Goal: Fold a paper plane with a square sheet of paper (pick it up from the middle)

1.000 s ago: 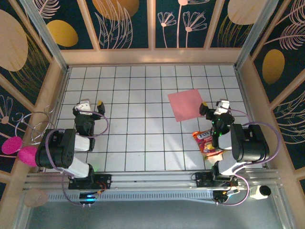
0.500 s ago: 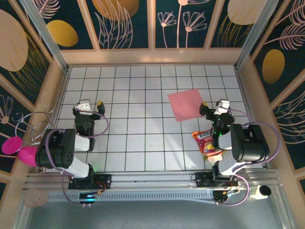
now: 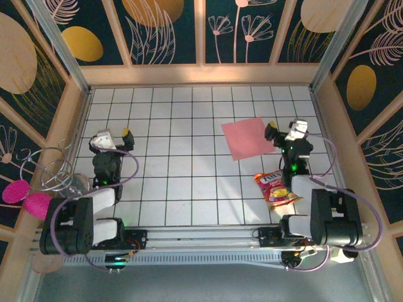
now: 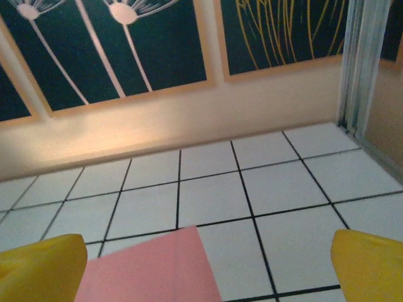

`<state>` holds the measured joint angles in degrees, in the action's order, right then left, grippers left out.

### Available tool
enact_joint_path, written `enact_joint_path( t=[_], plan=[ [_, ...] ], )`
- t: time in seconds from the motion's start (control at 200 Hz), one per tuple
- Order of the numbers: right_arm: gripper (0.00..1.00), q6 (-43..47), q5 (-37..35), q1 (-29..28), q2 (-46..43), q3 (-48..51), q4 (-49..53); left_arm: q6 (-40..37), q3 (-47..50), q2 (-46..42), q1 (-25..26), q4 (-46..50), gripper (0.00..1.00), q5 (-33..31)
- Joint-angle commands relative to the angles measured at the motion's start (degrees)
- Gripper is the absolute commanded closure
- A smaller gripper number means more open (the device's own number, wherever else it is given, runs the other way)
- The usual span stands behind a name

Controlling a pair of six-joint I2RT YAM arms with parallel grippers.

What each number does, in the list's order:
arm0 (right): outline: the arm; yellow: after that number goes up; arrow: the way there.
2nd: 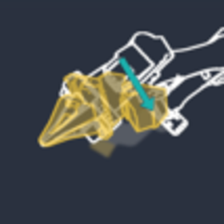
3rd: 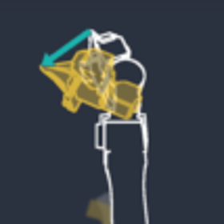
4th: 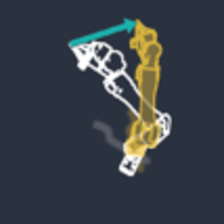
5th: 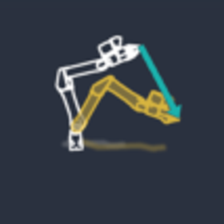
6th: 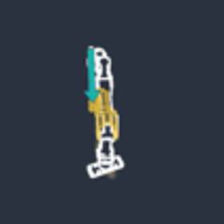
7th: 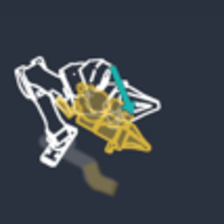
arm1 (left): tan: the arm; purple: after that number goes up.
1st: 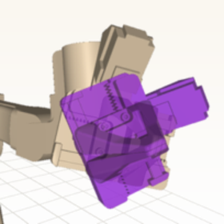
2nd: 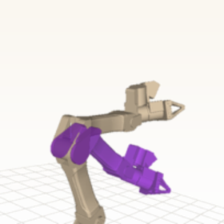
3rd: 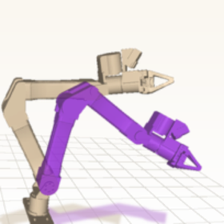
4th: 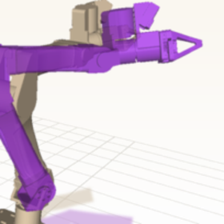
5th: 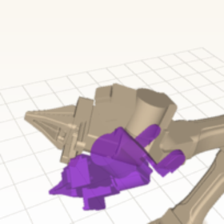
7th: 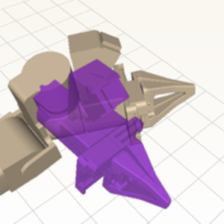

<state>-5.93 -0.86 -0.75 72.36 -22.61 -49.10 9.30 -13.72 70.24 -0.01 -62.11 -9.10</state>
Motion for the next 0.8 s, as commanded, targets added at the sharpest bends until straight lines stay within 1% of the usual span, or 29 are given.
enact_joint_path(
  t=[0.0,0.11,0.125,0.185,0.24,0.305,0.365,0.48,0.611,0.791],
  plan=[
    [0.01,-10.8,-2.3,-0.5,0.7,-11.5,23.1,12.9,-6.1,-2.7,0.0,15.6,0.01,-1.0],
    [0.01,-14.7,-0.3,-1.8,5.6,-20.6,34.1,21.6,-10.6,-2.2,0.0,23.4,0.01,4.9],
    [0.01,-15.0,1.3,-2.2,6.3,-21.6,35.1,22.8,-10.9,-2.0,0.0,23.8,0.01,5.9],
    [0.01,-16.2,3.7,-3.0,9.5,-25.6,39.7,25.8,-12.3,-0.6,0.0,24.3,0.01,12.3],
    [0.01,-17.4,7.2,-3.4,12.2,-28.6,43.2,27.5,-13.1,0.9,0.0,23.5,0.01,18.6],
    [0.02,-19.0,11.8,-3.4,15.0,-30.4,44.9,30.6,-13.1,2.8,0.0,20.0,0.01,25.2],
    [0.04,-20.2,15.4,-3.6,17.7,-31.9,45.9,34.8,-13.1,4.8,0.1,17.8,0.01,28.5],
    [0.08,-21.7,18.1,-4.3,23.9,-36.0,48.9,40.1,-13.8,8.6,0.3,15.4,0.01,34.7],
    [0.12,-22.0,17.0,-5.5,30.1,-41.1,53.0,41.2,-14.4,10.3,1.8,16.4,0.01,35.7],
    [0.12,-23.5,14.7,-6.6,35.9,-45.8,56.5,37.7,-17.0,11.0,6.7,24.0,0.01,32.2]
  ],
)
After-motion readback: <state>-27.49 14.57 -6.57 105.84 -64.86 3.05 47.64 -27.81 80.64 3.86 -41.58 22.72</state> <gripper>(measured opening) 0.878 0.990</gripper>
